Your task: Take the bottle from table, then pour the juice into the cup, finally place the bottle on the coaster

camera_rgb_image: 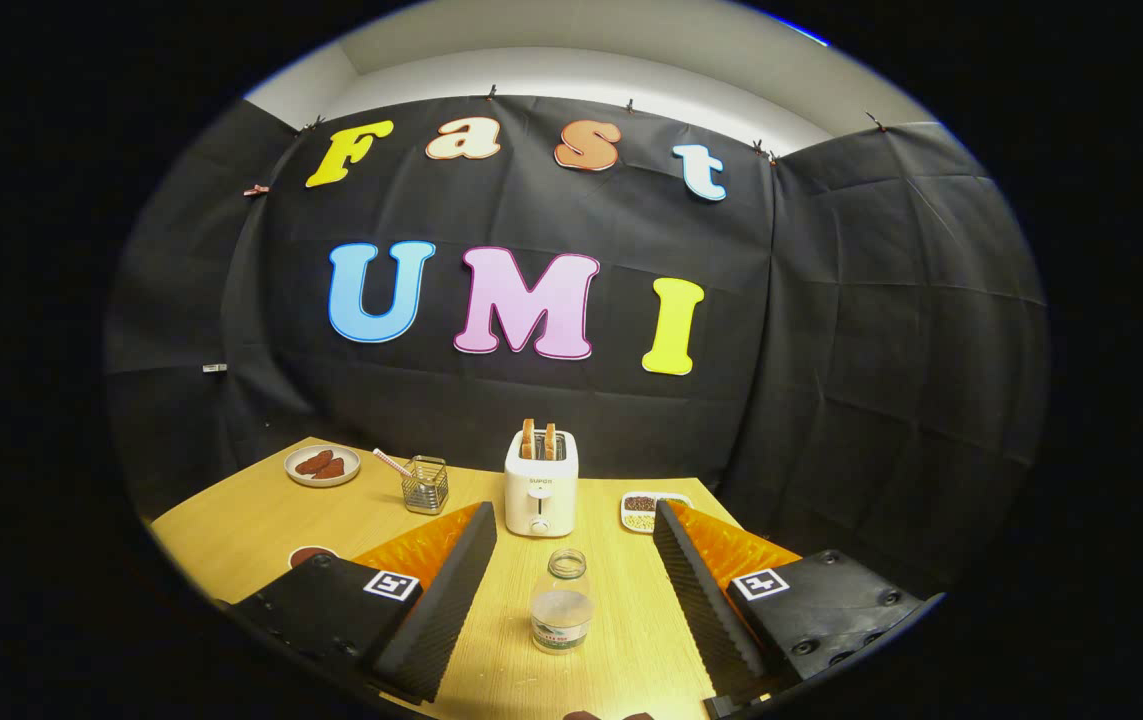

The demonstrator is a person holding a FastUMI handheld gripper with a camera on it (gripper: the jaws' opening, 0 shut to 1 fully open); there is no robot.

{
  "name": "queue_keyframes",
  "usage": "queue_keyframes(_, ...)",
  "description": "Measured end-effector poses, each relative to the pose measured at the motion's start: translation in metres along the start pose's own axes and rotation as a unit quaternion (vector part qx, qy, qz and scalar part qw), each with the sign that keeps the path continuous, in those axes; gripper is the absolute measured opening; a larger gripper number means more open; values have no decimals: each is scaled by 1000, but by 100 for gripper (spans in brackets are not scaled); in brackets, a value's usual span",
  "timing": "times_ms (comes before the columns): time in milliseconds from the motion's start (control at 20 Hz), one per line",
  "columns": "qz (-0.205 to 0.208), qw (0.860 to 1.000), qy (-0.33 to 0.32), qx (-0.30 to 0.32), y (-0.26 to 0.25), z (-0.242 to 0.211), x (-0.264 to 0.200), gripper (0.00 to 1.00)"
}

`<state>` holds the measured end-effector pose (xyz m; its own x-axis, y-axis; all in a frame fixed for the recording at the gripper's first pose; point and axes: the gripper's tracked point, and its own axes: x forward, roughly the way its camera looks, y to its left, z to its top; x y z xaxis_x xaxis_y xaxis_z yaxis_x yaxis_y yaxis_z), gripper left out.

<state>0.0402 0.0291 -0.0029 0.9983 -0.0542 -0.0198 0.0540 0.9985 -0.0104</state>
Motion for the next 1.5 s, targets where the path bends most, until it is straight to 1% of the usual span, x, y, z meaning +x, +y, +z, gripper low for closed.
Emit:
queue_keyframes(250, 10, 1000, 13, 4, 1, -16, 18, 97)
queue_keyframes(650, 30, 999, 43, 7, -1, -61, 49, 98)
queue_keyframes(750, 35, 998, 52, 10, -2, -78, 56, 97)
queue_keyframes(1350, 73, 993, 93, 13, 8, -149, 77, 98)
queue_keyframes(1500, 70, 993, 96, 7, 2, -159, 80, 97)
